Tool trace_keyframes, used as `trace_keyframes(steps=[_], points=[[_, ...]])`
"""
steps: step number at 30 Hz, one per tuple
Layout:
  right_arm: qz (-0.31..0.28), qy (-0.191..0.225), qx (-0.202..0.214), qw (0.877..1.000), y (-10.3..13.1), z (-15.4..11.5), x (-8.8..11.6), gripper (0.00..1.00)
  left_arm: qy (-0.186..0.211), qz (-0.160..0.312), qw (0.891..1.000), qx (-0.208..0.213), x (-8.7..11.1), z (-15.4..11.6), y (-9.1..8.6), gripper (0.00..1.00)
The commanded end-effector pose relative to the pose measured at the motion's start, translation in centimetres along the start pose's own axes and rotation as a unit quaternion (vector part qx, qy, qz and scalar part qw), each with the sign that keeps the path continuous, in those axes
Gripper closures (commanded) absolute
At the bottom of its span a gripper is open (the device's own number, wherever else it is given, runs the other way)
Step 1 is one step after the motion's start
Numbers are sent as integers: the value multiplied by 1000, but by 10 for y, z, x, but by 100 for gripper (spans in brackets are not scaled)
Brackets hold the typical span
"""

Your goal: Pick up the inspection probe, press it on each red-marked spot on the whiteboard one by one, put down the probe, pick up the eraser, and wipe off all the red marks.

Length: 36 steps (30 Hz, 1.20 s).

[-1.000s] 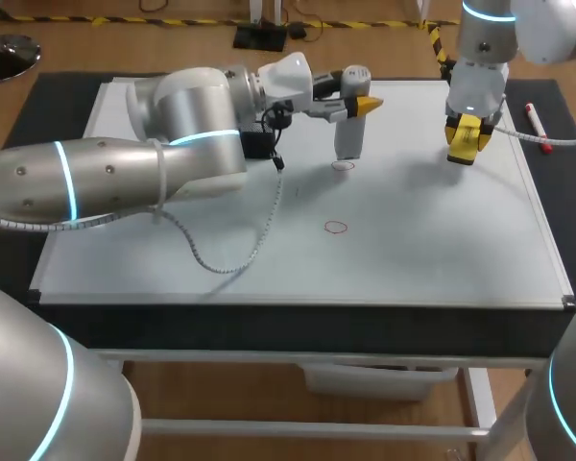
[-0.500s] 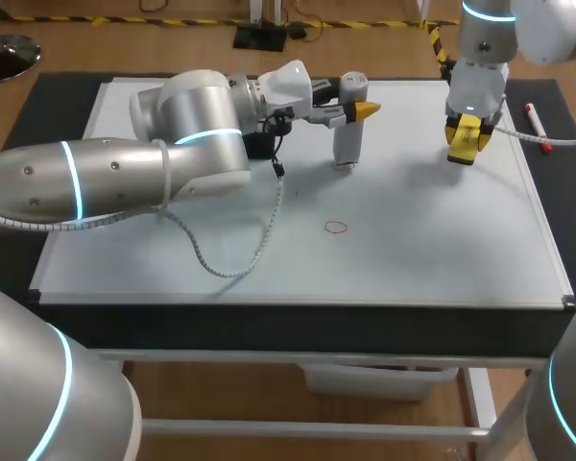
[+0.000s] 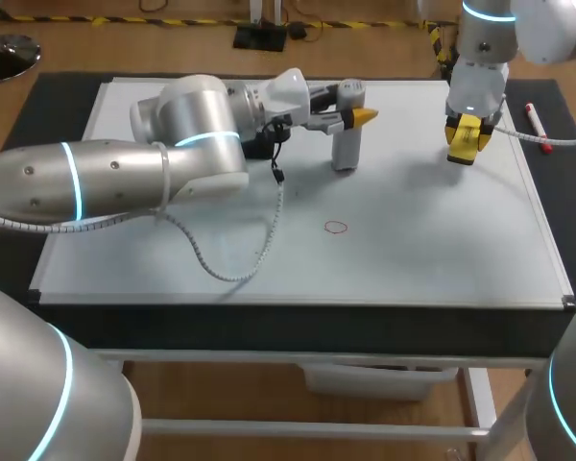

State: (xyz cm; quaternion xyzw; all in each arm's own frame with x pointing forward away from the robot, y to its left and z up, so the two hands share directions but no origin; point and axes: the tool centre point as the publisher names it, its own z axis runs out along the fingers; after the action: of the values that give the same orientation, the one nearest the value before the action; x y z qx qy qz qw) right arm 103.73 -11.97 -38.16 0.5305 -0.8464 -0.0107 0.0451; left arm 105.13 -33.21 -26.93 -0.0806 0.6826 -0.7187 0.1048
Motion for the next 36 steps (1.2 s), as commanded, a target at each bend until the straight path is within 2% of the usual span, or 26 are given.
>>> trace_keyframes(steps=[1, 24, 30, 36], points=[[-1, 1, 0, 1000, -1, 0, 0, 100, 1, 0, 1000, 3, 0, 1, 3, 100], [-1, 1, 0, 1000, -1, 0, 0, 100, 1, 0, 1000, 0, 1, -2, 3, 100], [-1, 1, 0, 1000, -1, 0, 0, 100, 13, -7, 1000, 16, 5, -4, -14, 100], [-1, 1, 0, 1000, -1, 0, 0, 100, 19, -1, 1000, 18, 15, -19, -34, 100]])
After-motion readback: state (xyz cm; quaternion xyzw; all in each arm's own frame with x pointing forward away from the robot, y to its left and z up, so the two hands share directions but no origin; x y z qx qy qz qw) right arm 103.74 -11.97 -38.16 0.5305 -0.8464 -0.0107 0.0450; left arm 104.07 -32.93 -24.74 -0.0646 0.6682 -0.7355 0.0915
